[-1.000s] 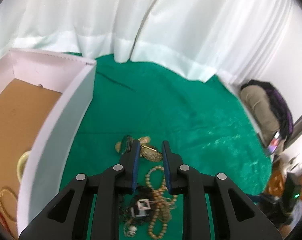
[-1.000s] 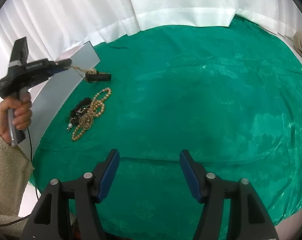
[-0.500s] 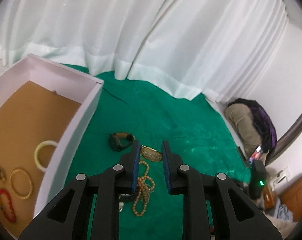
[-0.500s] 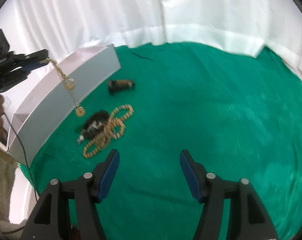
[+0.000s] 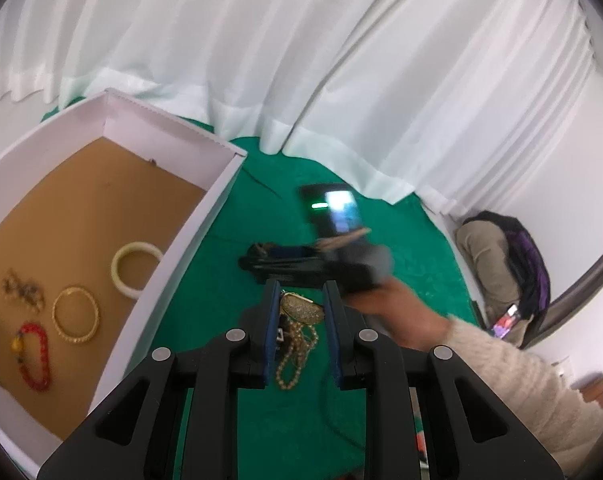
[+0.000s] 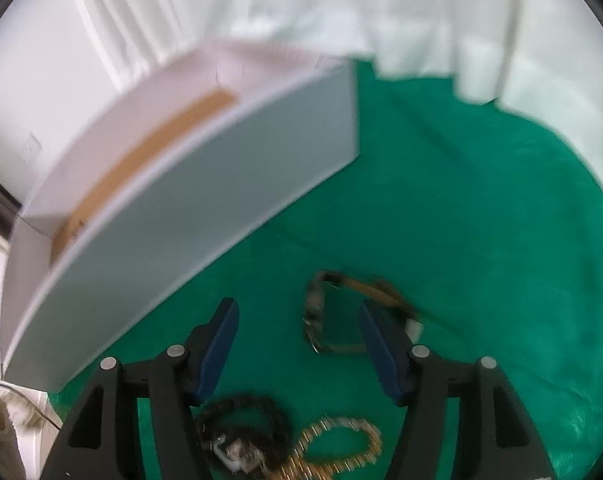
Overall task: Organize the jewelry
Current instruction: 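Grasp the black watch with the right tool while the left tool holds the pendant, then carry both held pieces into the white box and open both tools, then withdraw both tools from the box back over the jewelry pile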
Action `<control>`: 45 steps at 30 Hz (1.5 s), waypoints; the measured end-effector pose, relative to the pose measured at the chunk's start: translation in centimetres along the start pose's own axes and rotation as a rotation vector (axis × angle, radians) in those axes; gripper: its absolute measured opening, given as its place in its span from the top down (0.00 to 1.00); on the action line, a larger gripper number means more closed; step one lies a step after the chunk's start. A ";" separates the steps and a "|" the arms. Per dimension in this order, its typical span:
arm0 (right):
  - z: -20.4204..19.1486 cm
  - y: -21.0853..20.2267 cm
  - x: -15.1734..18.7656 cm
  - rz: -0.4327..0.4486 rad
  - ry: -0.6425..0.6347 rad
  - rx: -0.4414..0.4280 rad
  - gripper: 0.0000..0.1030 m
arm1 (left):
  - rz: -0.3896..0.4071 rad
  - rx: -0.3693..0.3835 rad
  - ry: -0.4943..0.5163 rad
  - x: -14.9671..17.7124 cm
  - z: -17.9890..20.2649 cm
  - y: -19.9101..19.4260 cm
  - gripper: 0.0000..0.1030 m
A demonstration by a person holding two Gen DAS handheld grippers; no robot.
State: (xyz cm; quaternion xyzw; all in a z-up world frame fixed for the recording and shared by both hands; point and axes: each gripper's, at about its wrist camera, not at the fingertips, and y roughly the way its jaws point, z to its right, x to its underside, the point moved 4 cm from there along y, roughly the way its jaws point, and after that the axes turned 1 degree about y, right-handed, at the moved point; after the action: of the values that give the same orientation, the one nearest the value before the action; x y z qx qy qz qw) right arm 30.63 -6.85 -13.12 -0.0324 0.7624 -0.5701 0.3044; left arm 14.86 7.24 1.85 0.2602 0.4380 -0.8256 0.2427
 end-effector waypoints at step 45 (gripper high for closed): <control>-13.0 -0.4 -12.3 0.097 -0.197 0.044 0.47 | -0.031 -0.464 -0.170 -5.0 -20.3 4.1 0.22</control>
State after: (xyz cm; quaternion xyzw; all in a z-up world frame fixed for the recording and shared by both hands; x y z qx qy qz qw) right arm 33.99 8.91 -5.35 -0.0445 0.7168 -0.5654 0.4057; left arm 25.64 23.30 -7.14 0.1203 0.5979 -0.7254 0.3192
